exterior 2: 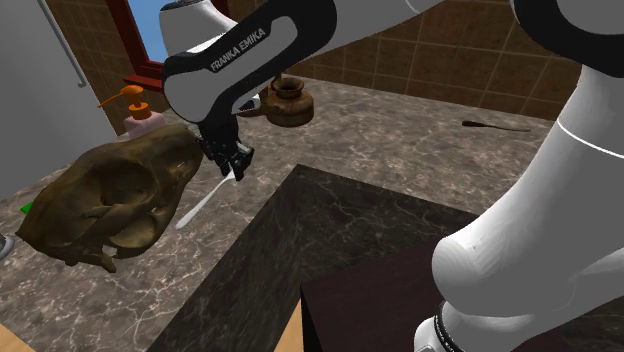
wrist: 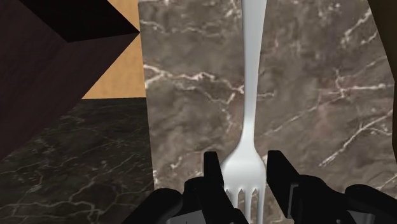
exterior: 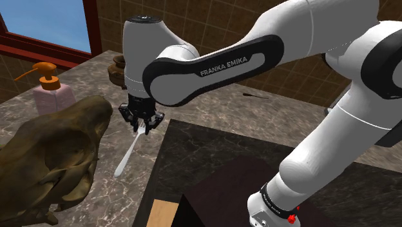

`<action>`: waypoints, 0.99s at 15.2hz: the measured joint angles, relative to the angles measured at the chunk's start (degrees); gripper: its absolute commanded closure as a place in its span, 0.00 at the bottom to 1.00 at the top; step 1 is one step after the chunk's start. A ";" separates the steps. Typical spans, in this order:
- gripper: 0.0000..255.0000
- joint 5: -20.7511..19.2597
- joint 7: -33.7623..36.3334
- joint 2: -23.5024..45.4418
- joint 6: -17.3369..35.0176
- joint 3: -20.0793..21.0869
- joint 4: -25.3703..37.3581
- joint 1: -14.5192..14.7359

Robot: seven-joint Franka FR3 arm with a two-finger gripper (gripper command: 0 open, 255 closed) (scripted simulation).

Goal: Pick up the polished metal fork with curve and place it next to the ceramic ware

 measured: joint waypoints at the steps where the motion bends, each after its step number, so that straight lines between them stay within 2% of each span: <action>1: 1.00 0.60 -0.51 -0.57 -0.73 0.01 0.42 -0.14; 9: 1.00 4.27 -3.34 -4.23 -6.33 -0.17 3.98 -0.63; 15: 1.00 5.47 -4.35 -5.49 -10.70 -0.39 7.63 -0.74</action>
